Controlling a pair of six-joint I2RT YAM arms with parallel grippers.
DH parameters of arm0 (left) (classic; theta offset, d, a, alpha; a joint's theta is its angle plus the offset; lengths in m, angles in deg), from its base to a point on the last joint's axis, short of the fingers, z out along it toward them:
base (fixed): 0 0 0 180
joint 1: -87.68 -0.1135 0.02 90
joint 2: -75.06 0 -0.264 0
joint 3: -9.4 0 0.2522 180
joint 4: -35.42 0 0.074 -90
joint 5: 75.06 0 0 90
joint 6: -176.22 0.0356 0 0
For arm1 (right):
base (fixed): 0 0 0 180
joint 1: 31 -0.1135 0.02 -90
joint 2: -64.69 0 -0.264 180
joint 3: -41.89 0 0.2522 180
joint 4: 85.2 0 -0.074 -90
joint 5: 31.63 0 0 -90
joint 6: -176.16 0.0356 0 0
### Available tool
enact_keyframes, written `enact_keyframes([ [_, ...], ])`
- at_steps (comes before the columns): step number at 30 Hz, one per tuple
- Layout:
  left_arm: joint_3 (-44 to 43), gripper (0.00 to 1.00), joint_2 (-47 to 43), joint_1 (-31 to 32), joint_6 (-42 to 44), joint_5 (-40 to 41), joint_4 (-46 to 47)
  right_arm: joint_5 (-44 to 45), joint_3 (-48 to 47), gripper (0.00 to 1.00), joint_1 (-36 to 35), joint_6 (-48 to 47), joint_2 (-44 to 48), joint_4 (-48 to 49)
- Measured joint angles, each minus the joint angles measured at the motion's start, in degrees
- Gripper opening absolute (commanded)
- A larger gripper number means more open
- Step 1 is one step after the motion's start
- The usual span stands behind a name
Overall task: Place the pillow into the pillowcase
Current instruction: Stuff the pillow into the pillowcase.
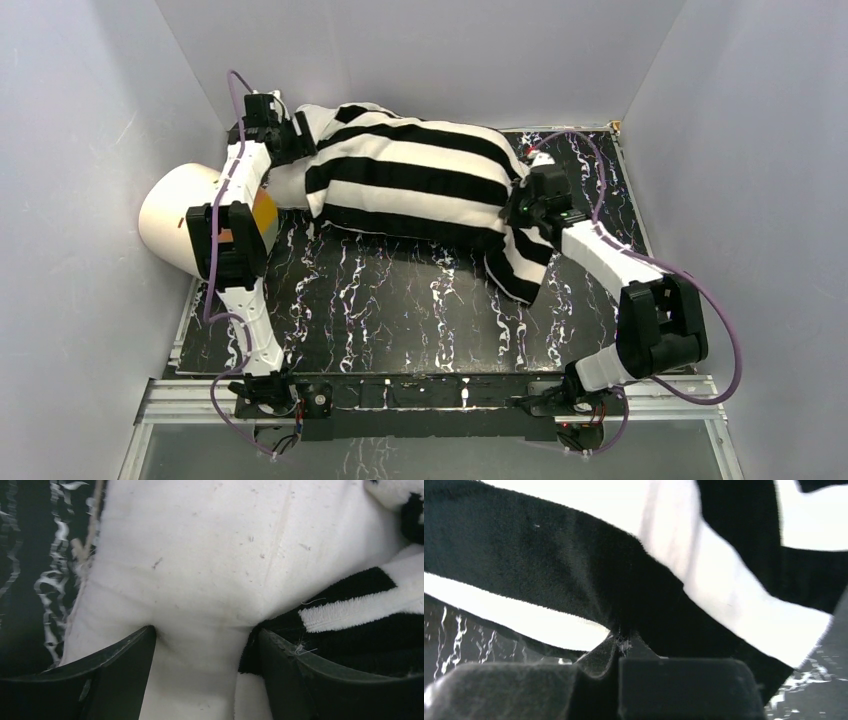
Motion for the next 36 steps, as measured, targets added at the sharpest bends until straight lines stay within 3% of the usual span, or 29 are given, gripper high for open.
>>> enact_keyframes([
  [2, 0.04, 0.63, 0.72, -0.11, -1.27, -5.70, 0.22, -1.88, -0.55, 0.00, 4.72, -1.11, 0.00, 0.76],
  [3, 0.52, 0.55, 0.74, -0.17, -2.36, -8.50, 0.72, -2.47, -0.55, 0.02, 6.21, -1.46, -0.07, 1.07],
  [4, 1.38, 0.39, 0.61, -0.13, -3.58, -11.65, 1.68, -3.50, -0.83, 0.10, 8.66, -2.08, -0.50, 1.22],
  [5, 4.87, 0.24, -0.17, 0.24, -5.88, -16.35, 5.20, -4.13, -1.75, 0.33, 10.93, -2.99, -1.55, 0.90],
  [6, 10.01, 0.22, -1.44, 1.07, -9.38, -20.24, 9.49, -4.44, -3.67, 0.42, 13.07, -4.33, -3.17, -0.50],
  [9, 21.42, 0.33, -7.61, 3.34, -16.85, -23.43, 17.97, -3.37, -12.11, 0.55, 13.73, -6.45, -5.09, -8.59],
  [11, 28.17, 0.53, -14.93, 9.33, -22.29, -24.24, 21.75, -1.79, -19.23, 0.69, 11.15, -7.28, -2.25, -11.93],
  [13, 30.62, 0.62, -17.53, 14.58, -25.79, -26.43, 24.00, -0.11, -23.91, 0.72, 4.52, -7.45, -1.86, -13.20],
  [15, 31.04, 0.67, -20.06, 16.70, -25.09, -25.24, 20.61, 1.07, -27.17, 0.73, -4.15, -8.09, -2.95, -12.70],
  [19, 30.77, 0.72, -23.63, 12.87, -23.21, -20.83, 16.06, 3.26, -30.62, 0.75, -12.15, -9.81, -7.21, -12.00],
  [23, 34.77, 0.77, -26.95, 4.85, -23.58, -18.36, 18.36, 7.52, -38.66, 0.91, -17.70, -13.07, -16.52, -10.36],
  [28, 38.60, 0.82, -24.76, 3.72, -26.03, -19.12, 24.17, 12.85, -52.13, 0.93, -20.44, -21.33, -29.62, -9.92],
  [32, 40.24, 0.82, -19.65, 4.90, -30.05, -21.11, 32.76, 22.05, -70.60, 0.93, -20.31, -28.11, -43.34, -12.59],
  [34, 40.87, 0.82, -16.79, 5.20, -32.26, -21.84, 37.07, 25.33, -76.04, 0.88, -20.20, -30.34, -47.45, -13.57],
  [36, 40.85, 0.81, -13.57, 5.88, -33.90, -21.90, 40.39, 27.08, -78.16, 0.75, -19.93, -31.41, -49.42, -14.69],
])
